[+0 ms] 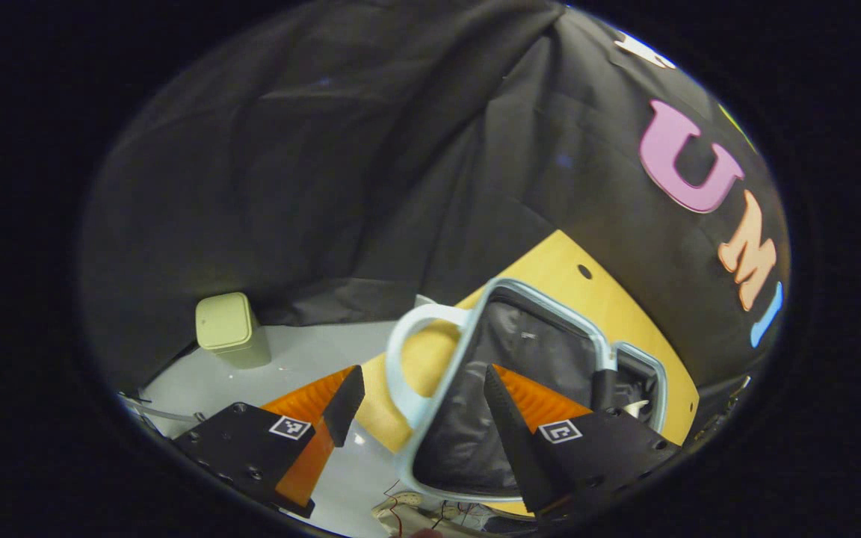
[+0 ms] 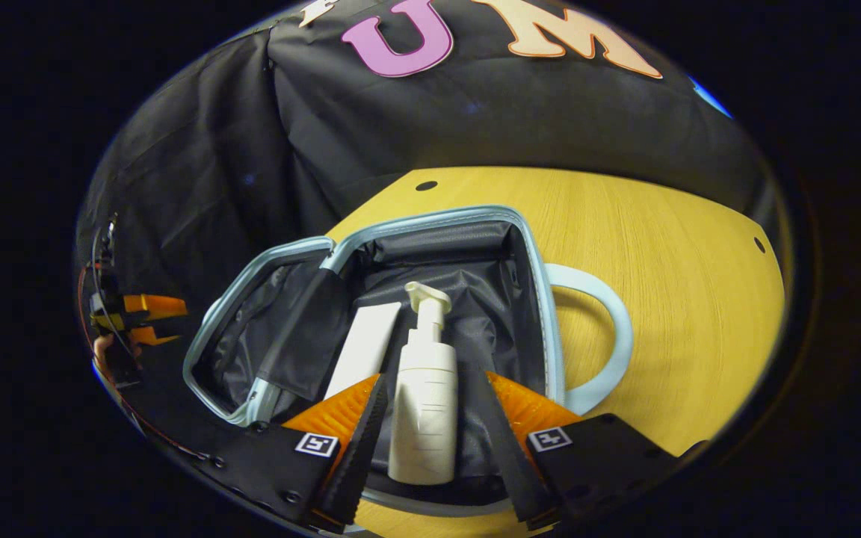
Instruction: First open the suitcase, pack the skin care products into it, and then close the suitcase.
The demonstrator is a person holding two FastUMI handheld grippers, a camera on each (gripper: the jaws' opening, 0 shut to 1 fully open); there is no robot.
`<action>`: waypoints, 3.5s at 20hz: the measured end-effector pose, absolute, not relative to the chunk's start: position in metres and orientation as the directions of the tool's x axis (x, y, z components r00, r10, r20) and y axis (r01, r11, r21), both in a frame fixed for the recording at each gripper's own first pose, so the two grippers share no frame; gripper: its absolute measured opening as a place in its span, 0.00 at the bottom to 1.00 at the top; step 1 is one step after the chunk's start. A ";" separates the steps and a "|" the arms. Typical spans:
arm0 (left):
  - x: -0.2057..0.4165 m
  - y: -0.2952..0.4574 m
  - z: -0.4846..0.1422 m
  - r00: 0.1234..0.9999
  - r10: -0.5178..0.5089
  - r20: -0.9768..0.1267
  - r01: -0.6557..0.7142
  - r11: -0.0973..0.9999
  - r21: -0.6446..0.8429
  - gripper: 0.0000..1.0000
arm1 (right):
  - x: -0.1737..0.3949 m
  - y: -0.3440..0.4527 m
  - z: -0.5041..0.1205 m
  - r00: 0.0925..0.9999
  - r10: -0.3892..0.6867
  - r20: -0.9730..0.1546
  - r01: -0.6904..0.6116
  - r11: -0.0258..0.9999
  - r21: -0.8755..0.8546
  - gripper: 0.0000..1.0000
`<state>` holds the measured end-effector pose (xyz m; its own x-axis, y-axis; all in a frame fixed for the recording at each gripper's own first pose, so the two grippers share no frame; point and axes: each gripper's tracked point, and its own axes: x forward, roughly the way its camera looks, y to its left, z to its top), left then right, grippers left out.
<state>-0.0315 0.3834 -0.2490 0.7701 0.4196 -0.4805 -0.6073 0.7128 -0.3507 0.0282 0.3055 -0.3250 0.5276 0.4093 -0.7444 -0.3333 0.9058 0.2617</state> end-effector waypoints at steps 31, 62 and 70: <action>0.007 0.365 -0.178 0.879 0.224 -0.422 -0.416 0.792 -0.447 0.00 | -0.003 0.152 -0.196 0.749 0.273 -0.603 -0.301 0.952 0.058 0.92; 0.112 0.004 -0.044 0.910 -0.288 -0.298 0.223 0.946 -0.234 0.01 | -0.001 0.005 -0.168 0.836 0.106 -0.539 -0.069 0.994 0.089 0.91; 0.139 -0.078 -0.105 0.837 -0.361 -0.411 0.283 0.929 -0.240 0.01 | -0.021 -0.033 -0.173 0.837 0.059 -0.544 -0.009 0.996 0.093 0.91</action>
<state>0.1392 -0.0779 -0.1052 0.8370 -0.3612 -0.4110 0.2827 0.9286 -0.2403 -0.0212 -0.0332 -0.1726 0.8372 0.0586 -0.5437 -0.0090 0.9956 0.0933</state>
